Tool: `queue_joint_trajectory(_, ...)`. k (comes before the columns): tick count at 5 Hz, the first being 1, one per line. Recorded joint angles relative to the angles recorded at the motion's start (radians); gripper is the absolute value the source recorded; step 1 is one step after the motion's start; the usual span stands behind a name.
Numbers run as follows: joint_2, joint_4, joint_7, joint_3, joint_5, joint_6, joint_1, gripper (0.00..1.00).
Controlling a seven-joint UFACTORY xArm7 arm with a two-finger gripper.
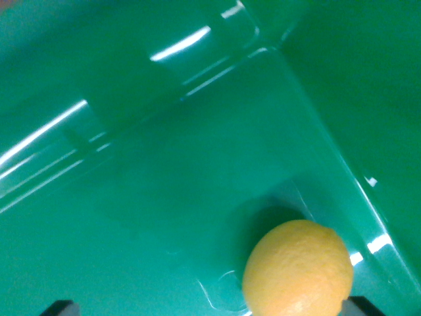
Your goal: Pick fruit
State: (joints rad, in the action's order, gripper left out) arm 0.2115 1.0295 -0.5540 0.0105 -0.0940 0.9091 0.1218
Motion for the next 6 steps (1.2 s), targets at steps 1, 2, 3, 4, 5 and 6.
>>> queue_joint_trajectory(1,0.000,0.000,0.000,0.000,0.0000,0.000,0.0000,0.00)
queue_joint_trajectory(2,0.016,-0.028,-0.035,-0.004,-0.0108,-0.037,0.0126,0.00)
queue_joint_trajectory(3,0.016,-0.028,-0.035,-0.004,-0.0108,-0.037,0.0126,0.00)
queue_joint_trajectory(4,0.030,-0.054,-0.068,-0.008,-0.0208,-0.072,0.0243,0.00)
queue_joint_trajectory(5,0.030,-0.054,-0.068,-0.008,-0.0208,-0.072,0.0243,0.00)
queue_joint_trajectory(6,0.043,-0.076,-0.097,-0.011,-0.0296,-0.103,0.0346,0.00)
